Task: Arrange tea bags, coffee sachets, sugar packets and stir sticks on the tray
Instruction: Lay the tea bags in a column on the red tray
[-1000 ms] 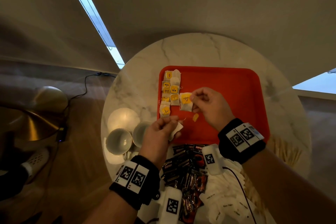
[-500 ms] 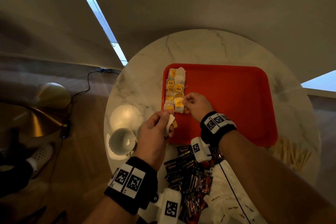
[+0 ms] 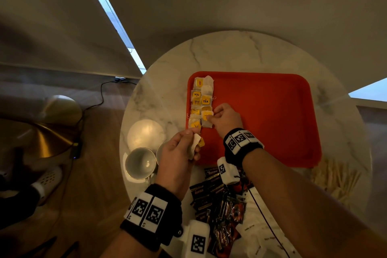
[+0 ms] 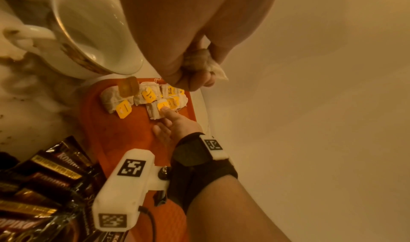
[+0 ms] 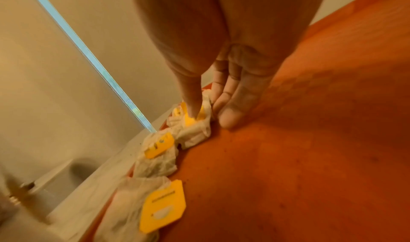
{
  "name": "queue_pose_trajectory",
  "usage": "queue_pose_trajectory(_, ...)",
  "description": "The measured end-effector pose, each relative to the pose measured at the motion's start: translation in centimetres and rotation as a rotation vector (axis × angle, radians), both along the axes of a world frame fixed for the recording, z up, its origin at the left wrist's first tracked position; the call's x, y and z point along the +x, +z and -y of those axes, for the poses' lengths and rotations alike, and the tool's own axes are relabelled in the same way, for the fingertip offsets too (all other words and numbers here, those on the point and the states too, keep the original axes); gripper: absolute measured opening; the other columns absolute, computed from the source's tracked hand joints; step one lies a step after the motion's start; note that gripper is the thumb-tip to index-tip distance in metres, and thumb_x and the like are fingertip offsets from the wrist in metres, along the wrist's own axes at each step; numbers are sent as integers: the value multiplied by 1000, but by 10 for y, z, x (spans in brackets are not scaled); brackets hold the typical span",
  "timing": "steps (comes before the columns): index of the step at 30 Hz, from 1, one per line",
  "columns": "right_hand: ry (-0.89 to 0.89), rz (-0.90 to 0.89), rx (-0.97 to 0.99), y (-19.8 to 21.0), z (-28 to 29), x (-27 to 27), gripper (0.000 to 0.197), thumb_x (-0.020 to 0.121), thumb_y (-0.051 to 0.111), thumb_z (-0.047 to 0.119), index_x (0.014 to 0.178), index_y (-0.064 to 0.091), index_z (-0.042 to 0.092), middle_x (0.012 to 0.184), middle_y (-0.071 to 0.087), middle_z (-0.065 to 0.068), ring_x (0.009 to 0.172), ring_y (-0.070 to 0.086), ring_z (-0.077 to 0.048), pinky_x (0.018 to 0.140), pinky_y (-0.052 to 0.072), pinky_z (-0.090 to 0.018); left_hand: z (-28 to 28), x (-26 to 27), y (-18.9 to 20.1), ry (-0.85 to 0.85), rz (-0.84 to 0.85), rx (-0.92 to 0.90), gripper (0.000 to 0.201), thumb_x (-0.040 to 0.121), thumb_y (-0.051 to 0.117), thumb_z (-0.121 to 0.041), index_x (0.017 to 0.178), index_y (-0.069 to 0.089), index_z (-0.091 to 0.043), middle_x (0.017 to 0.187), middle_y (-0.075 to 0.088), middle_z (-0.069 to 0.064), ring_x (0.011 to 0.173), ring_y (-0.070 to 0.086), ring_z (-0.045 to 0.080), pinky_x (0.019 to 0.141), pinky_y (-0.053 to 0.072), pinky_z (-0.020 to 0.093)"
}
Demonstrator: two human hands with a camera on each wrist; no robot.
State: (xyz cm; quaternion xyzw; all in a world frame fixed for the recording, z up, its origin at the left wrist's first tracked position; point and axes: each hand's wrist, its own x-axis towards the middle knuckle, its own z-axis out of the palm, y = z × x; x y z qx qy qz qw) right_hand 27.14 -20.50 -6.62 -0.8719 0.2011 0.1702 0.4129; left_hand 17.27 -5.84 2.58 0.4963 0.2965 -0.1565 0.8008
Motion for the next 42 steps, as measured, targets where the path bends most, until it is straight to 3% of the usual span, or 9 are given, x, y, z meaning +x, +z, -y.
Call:
queue_pose_trajectory(5, 25, 88, 167, 33, 5, -22, 6, 97, 62, 26, 101, 65, 27, 96, 69, 11, 88, 68, -17, 77, 58, -38, 4, 5, 4, 3, -43, -3, 29, 104, 48, -18, 112, 74, -9, 83, 65, 11, 69, 56, 16, 61, 43, 30)
queue_pose_trajectory(8, 249, 22, 511, 54, 7, -46, 36, 95, 52, 0, 117, 66, 25, 115, 71, 8, 112, 65, -10, 96, 52, -30, 9, 7, 5, -26, -35, -13, 30, 102, 48, -11, 118, 73, -11, 115, 71, 21, 102, 64, 34, 84, 50, 46)
queue_pose_trajectory(11, 449, 1, 580, 66, 9, -63, 47, 91, 57, 2, 133, 60, 23, 130, 65, 6, 126, 57, -9, 109, 44, -33, 13, 7, 10, -45, -22, -12, 28, 101, 51, -6, 122, 68, -12, 121, 71, 15, 117, 67, 31, 105, 49, 51)
queue_pose_trajectory(15, 320, 73, 595, 72, 16, -64, 32, 94, 63, 7, 124, 66, 16, 121, 71, 1, 119, 63, -13, 108, 47, -41, 13, 2, 15, -104, 20, 47, 26, 99, 60, -15, 124, 69, -16, 119, 73, 9, 117, 67, 31, 101, 52, 50)
queue_pose_trajectory(21, 171, 145, 577, 93, 28, -64, 14, 99, 58, 6, 105, 71, 7, 102, 75, -13, 94, 72, -21, 82, 58, -27, 14, -2, 27, -130, 34, -9, 28, 94, 65, -15, 120, 67, -7, 123, 69, 22, 109, 68, 32, 94, 54, 52)
queue_pose_trajectory(24, 236, 101, 568, 96, 28, -73, 17, 98, 60, 8, 110, 70, 11, 104, 75, -7, 99, 71, -21, 90, 56, -29, 17, -1, 30, -46, 29, -35, 29, 96, 63, -14, 123, 61, -4, 123, 67, 28, 104, 66, 33, 85, 54, 42)
queue_pose_trajectory(32, 404, 57, 381, 102, 21, -119, 14, 96, 65, 28, 109, 64, 34, 101, 72, 10, 92, 67, -6, 88, 56, -39, 13, 8, 28, 106, 24, 42, 21, 98, 63, -20, 117, 65, -13, 116, 71, 22, 92, 66, 31, 85, 55, 50)
queue_pose_trajectory(37, 506, 202, 230, 126, 24, -121, 18, 103, 53, 27, 115, 66, 31, 99, 65, 19, 90, 61, 4, 80, 51, -18, 12, 3, 23, 64, 22, 75, 26, 95, 67, -24, 119, 66, -14, 117, 71, 21, 97, 66, 35, 92, 52, 62)
queue_pose_trajectory(42, 541, 312, 90, 141, 29, -110, 21, 101, 56, 26, 118, 68, 28, 107, 60, 16, 96, 57, -2, 84, 51, -26, 17, -3, 22, 42, 78, 84, 23, 93, 70, -19, 115, 69, -12, 115, 73, 14, 102, 67, 32, 91, 53, 50)
